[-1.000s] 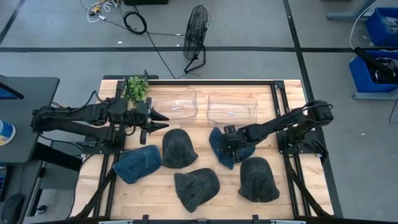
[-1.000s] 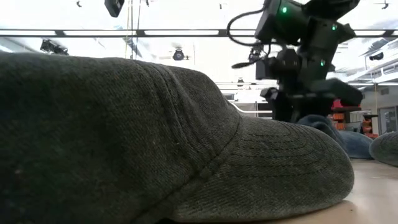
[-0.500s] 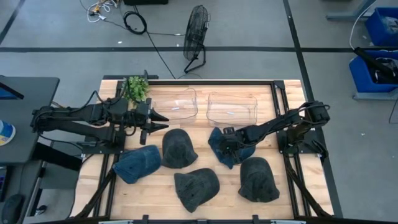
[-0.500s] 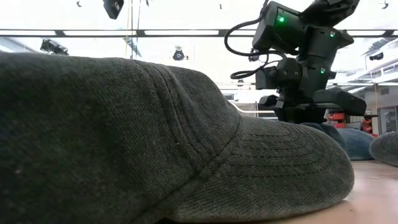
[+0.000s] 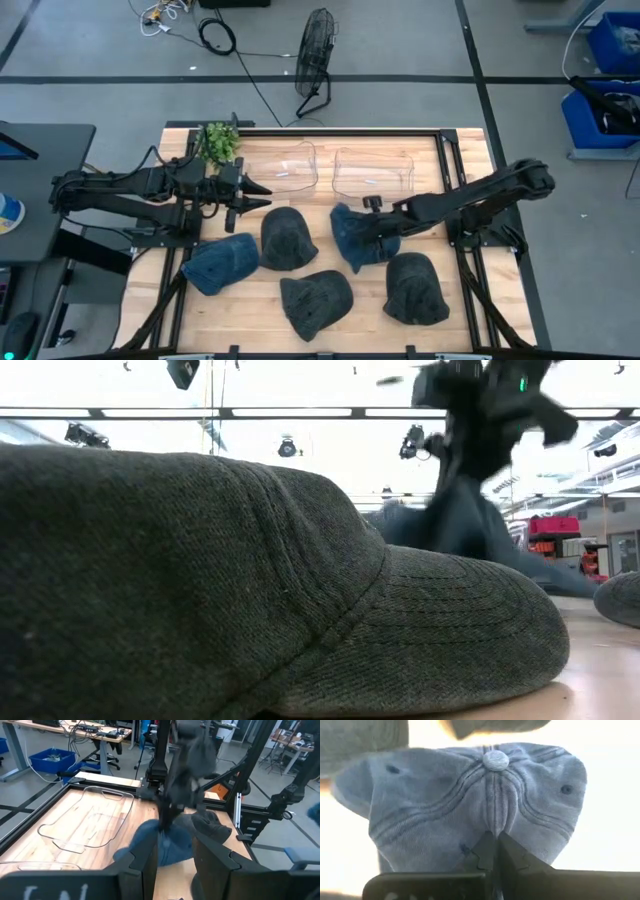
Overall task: Pick & Place hat
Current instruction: Put the right blue cap into the right transparent bin
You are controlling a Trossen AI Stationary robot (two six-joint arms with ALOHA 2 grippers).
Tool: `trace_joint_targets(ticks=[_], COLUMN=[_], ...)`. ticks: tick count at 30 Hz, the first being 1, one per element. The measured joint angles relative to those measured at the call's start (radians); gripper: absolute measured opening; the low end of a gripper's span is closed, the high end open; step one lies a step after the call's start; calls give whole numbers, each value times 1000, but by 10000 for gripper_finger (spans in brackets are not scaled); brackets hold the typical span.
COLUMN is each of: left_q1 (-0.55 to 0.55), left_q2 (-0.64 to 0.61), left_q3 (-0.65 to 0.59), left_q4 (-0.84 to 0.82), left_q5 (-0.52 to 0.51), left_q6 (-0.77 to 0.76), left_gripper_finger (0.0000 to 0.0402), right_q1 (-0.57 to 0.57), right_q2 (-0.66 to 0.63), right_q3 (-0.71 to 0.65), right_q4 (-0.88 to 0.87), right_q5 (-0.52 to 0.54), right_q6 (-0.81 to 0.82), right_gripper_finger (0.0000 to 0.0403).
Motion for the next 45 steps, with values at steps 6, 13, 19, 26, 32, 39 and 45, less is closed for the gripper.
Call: trace_joint_targets(ticks=[6, 13, 19, 26, 32, 39, 45], left_q1=[0, 0, 0, 0, 0, 0, 0], left_q2=[0, 0, 0, 0, 0, 0, 0], left_q3=[0, 0, 0, 0, 0, 0, 0], left_q4=[0, 0, 0, 0, 1, 1, 1], left_q5=[0, 0, 0, 0, 0, 0, 0], left_q6=[-50, -51, -51, -52, -51, -50, -51], left_gripper_finger=[126, 126, 126, 126, 126, 126, 126], right_q1=[33, 25, -77, -216, -316, -415, -460], right_q2=[-107, -207, -228, -185, -131, -40, 44], right_q3=[155, 262, 249, 152, 116, 116, 116], right_q4=[-234, -296, -272, -239, -100, -23, -17], right_q5=[202, 510, 556, 475, 477, 250, 222], right_q6=[-13, -79, -78, -91, -165, -168, -166], right_gripper_finger=[7, 7, 7, 7, 7, 7, 7])
